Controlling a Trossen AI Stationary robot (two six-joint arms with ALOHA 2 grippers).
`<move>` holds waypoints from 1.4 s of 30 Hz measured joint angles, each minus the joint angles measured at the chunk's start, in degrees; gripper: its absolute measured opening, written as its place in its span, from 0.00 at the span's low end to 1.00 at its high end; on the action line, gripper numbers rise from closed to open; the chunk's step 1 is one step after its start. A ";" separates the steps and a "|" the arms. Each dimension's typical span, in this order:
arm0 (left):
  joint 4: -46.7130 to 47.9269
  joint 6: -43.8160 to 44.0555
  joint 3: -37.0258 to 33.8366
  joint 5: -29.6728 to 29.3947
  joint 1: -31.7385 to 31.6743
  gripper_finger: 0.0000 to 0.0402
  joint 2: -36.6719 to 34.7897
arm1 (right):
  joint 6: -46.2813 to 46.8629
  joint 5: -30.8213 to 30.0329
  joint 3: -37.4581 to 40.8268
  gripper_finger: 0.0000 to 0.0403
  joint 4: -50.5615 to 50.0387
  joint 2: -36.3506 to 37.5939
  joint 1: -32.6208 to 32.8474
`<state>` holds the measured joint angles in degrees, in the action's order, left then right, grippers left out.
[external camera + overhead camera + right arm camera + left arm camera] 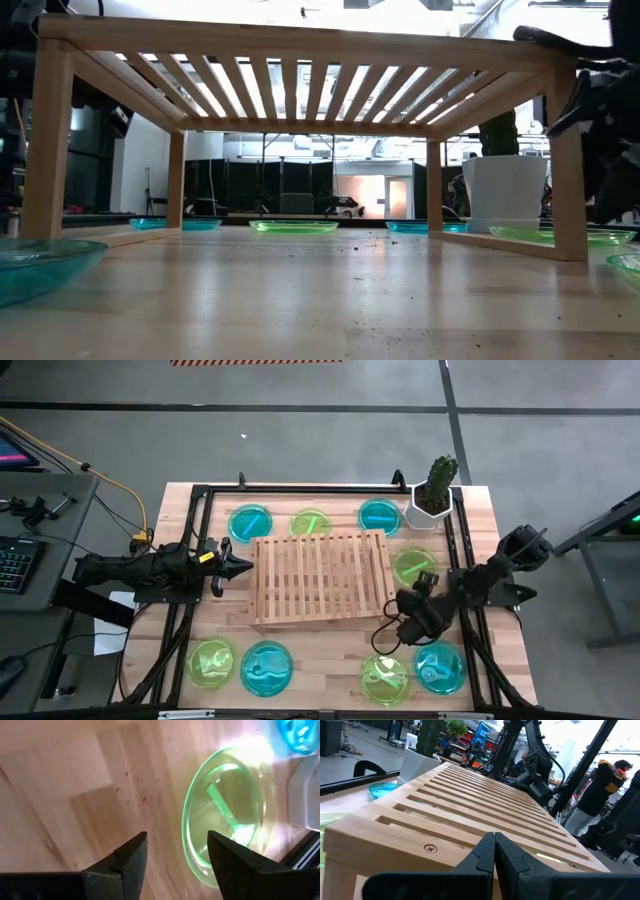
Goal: Place and stack plates onto a shelf
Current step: Put the green plate on the shelf
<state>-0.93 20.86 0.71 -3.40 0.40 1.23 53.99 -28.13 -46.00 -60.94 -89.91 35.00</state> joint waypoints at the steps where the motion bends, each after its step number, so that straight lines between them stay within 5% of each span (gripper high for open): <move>1: 0.00 0.00 0.00 0.01 0.01 0.00 0.00 | 1.48 -1.30 0.00 0.47 -0.12 0.00 0.68; 12: 0.00 0.00 0.00 0.02 0.01 0.00 -0.01 | 18.19 -4.34 4.18 0.47 -0.99 2.01 9.35; 42: 0.00 0.02 0.00 0.00 0.02 0.00 0.01 | -2.66 -6.89 13.16 0.45 11.27 4.52 -3.94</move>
<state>-0.93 20.88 0.71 -3.40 0.43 1.23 51.32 -35.03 -32.84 -49.66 -85.38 31.05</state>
